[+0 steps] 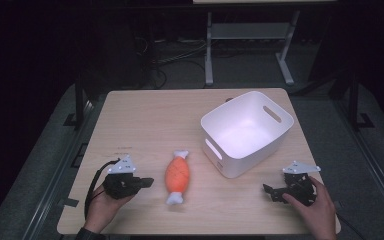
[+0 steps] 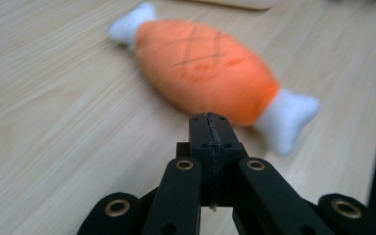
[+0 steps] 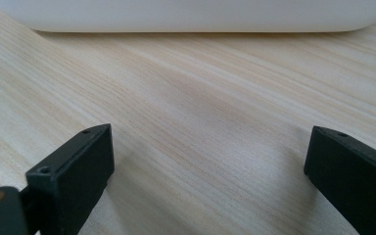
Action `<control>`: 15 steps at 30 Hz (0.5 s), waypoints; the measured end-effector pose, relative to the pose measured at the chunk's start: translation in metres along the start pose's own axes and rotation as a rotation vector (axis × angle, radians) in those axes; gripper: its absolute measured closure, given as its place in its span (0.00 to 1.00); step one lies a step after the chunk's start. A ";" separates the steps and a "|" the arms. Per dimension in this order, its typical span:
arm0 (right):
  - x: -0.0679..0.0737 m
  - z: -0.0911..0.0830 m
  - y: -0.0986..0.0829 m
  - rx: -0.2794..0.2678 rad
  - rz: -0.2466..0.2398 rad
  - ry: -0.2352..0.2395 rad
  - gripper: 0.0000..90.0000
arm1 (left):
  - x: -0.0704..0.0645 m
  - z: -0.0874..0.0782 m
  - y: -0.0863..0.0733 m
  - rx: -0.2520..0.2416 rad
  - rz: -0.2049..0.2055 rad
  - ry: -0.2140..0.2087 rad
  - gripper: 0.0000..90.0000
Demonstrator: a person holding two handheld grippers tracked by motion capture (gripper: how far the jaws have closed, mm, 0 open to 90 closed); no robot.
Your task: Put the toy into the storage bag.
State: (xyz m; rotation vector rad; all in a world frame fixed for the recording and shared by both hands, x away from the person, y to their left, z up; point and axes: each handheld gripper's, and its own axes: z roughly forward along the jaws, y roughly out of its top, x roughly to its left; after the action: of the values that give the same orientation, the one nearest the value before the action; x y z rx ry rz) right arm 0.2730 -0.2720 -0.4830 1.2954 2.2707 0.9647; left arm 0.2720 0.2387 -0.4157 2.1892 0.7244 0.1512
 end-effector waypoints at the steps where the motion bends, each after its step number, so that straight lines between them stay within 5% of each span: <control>1: 0.000 0.000 0.000 0.000 0.000 0.000 0.04 | -0.005 0.002 0.006 -0.003 0.011 -0.016 1.00; 15: 0.000 0.000 0.000 0.000 0.000 0.000 0.04 | -0.035 0.028 0.037 0.021 0.080 -0.147 1.00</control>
State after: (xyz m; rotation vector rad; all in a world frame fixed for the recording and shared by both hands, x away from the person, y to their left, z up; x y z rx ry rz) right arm 0.2730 -0.2720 -0.4830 1.2949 2.2706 0.9647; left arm 0.2690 0.1816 -0.4029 2.2240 0.5592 0.0233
